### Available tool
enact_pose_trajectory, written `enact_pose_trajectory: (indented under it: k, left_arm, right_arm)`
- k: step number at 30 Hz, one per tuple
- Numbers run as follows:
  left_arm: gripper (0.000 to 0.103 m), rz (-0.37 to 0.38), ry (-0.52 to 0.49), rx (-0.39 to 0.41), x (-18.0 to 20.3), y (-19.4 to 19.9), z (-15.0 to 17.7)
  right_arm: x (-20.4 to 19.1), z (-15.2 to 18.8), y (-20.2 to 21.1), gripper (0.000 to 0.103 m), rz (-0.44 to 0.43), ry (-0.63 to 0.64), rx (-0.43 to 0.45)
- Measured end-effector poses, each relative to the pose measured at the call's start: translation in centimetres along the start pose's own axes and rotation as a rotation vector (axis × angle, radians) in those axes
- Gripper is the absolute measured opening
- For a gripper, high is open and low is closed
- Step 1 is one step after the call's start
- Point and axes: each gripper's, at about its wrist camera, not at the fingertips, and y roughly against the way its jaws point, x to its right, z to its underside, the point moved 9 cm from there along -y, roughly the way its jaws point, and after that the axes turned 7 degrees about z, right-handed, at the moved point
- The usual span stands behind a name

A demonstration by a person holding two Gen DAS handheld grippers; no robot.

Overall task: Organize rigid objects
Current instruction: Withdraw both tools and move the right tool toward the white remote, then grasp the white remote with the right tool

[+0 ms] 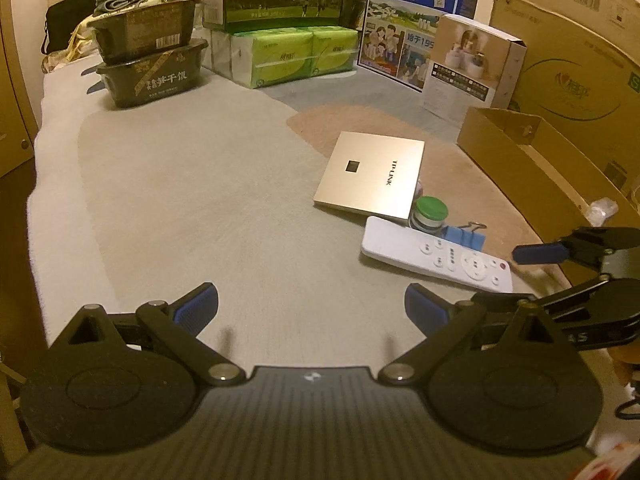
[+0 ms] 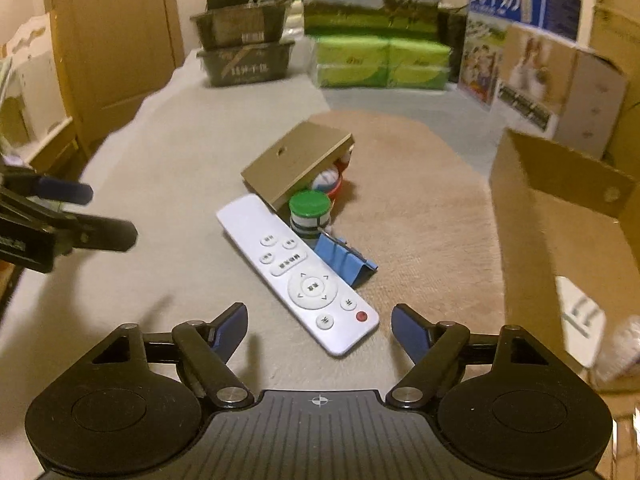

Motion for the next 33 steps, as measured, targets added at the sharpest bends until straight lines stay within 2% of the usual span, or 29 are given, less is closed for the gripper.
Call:
enact_pose_trajectory:
  k: [4,11,14,19,23,26,33]
  left_arm:
    - [0.099,0.003,0.006,-0.007,-0.3,-0.9,0.1]
    - [0.099,0.009,0.021,-0.022,-0.5,-1.3,1.0]
    - [0.099,0.011,0.030,-0.022,-0.4,-1.0,1.4]
    - [0.099,0.021,0.030,-0.018,0.1,-0.1,1.9]
    - [0.099,0.023,0.030,-0.014,0.1,0.2,1.9]
    - [0.099,0.021,0.033,-0.006,-0.1,0.4,1.8]
    - [0.099,0.018,0.040,0.007,-0.8,0.3,1.4]
  right_arm:
    - [0.1,-0.1,-1.9,0.071,-0.014,0.040,-0.016]
    - [-1.1,-0.1,-1.7,0.045,-0.031,0.069,-0.013]
    - [-2.2,0.8,-0.6,0.041,-0.029,0.055,-0.020]
    - [-4.1,3.5,1.9,0.039,0.007,0.008,-0.046]
    - [-5.2,4.6,3.2,0.041,-0.013,0.006,-0.041]
    - [-5.1,3.9,2.7,0.047,-0.008,-0.005,-0.027]
    - [-4.9,0.9,-0.2,0.048,0.006,-0.034,0.026]
